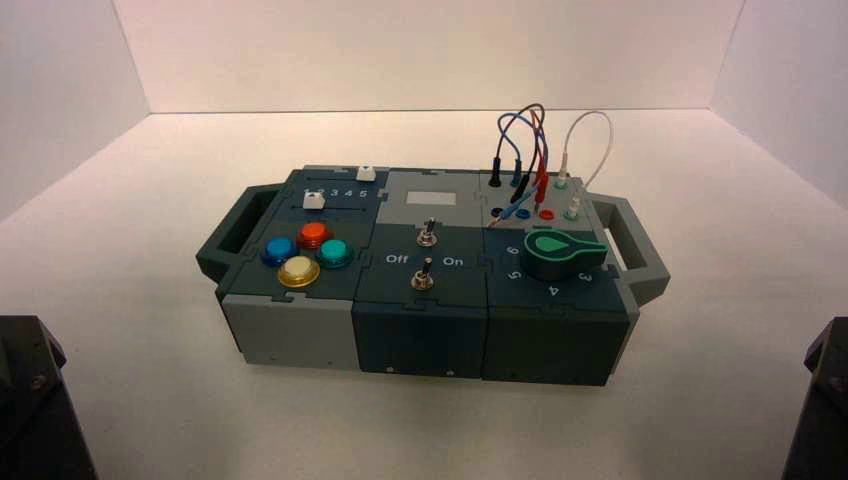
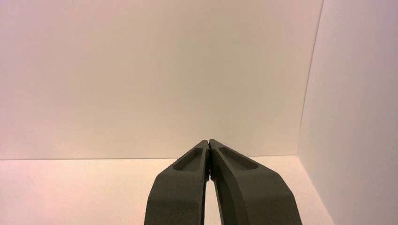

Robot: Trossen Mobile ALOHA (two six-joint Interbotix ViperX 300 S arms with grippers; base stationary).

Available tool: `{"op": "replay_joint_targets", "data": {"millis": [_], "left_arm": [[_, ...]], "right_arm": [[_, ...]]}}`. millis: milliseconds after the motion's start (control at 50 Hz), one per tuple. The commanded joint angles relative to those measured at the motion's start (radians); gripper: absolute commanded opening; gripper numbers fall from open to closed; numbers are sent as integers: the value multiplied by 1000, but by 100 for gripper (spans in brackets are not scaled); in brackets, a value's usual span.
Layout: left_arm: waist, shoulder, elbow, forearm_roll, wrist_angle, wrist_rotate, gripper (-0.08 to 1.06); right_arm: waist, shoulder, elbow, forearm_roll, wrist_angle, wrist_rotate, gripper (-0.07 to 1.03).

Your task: Turn the knob to position 4.

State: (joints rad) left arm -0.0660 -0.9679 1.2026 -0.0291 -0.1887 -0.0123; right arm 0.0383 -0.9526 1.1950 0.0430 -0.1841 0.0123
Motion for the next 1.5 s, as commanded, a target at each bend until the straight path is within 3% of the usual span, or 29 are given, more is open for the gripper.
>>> {"op": "replay_joint_targets", "data": {"millis": [20,540,760,900,1080,1160,1500], "left_arm": [[-8,-15,-25,-2,2,-2,-3],[-11,-20,-40,-2,31,0,-3],[-31,-11,-60,-6,94,-9,-3],[-81,15,-117,-9,258,-23,-3],[-156,72,-195,-15,528,-25,-3],[-199,97,-212,-15,601,-25,-3],[-413,216,-256,-29,761,-26,-3]], "right_arm": [[5,5,-29,12,9,5,-2],[54,18,-43,12,54,2,-2],[60,40,-77,26,153,6,-2],[69,71,-124,43,293,6,-2],[84,114,-172,86,477,5,-2],[98,127,-178,107,552,5,-2],[252,181,-173,172,785,6,-2]]}}
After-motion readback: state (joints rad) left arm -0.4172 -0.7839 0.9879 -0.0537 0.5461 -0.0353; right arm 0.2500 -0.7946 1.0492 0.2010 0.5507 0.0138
